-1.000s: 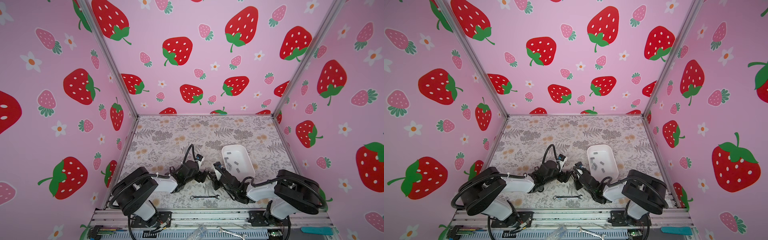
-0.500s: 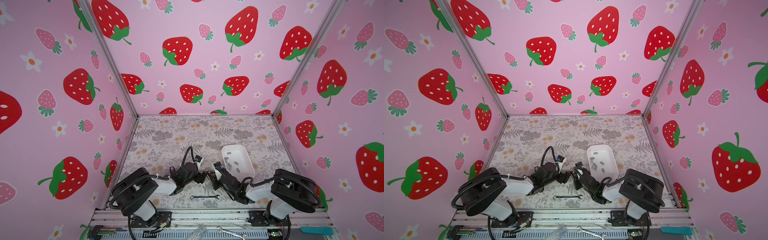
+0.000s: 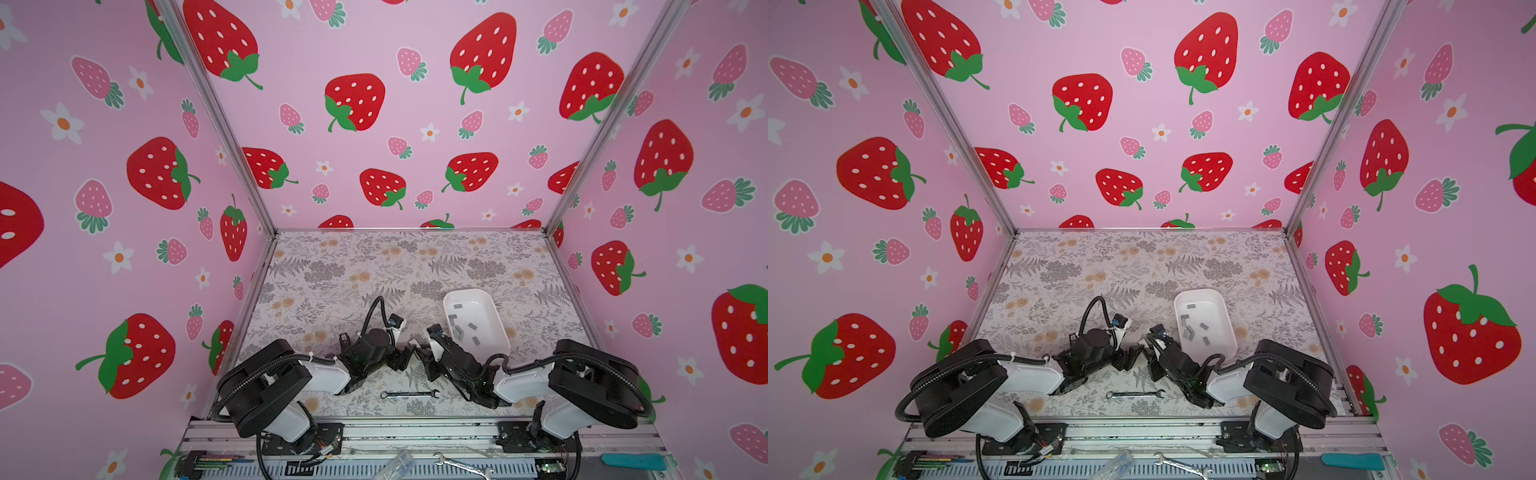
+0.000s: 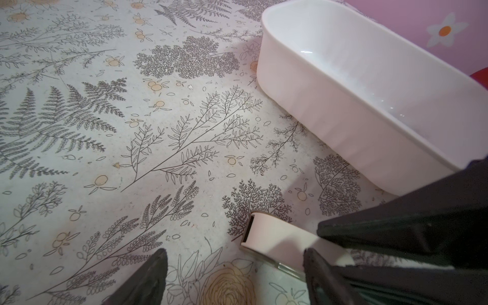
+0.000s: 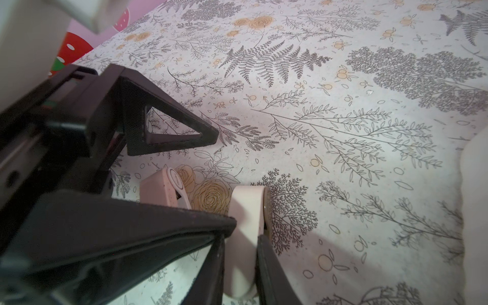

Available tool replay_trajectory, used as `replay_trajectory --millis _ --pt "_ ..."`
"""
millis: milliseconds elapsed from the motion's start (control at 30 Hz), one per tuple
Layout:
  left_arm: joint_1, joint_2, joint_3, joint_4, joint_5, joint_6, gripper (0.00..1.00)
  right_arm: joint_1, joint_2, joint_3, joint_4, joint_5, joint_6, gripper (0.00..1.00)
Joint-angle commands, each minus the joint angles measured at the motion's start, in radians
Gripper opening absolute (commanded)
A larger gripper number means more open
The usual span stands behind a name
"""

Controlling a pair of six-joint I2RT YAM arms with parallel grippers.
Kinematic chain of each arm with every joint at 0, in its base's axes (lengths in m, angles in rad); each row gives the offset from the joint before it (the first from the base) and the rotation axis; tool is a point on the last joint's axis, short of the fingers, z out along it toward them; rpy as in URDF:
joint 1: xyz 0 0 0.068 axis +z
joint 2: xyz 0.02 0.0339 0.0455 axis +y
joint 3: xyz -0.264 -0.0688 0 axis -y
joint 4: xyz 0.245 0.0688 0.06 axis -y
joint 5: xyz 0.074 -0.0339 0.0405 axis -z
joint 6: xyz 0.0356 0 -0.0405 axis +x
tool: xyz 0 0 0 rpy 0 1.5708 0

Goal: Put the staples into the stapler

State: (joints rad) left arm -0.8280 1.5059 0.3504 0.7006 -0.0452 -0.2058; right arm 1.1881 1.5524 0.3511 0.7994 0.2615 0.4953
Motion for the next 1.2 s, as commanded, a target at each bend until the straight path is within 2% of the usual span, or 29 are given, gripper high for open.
replay_trajectory --millis 0,767,1167 --pt "-0.010 0.014 -0.002 0.000 -0.013 0.019 0.82 0.002 0.016 0.015 -0.049 -0.015 -0.011 0.24" --pt "-0.032 0.068 -0.011 0.036 -0.048 0.034 0.80 0.004 0.100 -0.052 0.021 0.017 0.026 0.23" --pt "-0.033 0.116 -0.002 0.066 -0.065 0.032 0.79 0.005 0.140 -0.035 0.037 0.008 0.033 0.23"
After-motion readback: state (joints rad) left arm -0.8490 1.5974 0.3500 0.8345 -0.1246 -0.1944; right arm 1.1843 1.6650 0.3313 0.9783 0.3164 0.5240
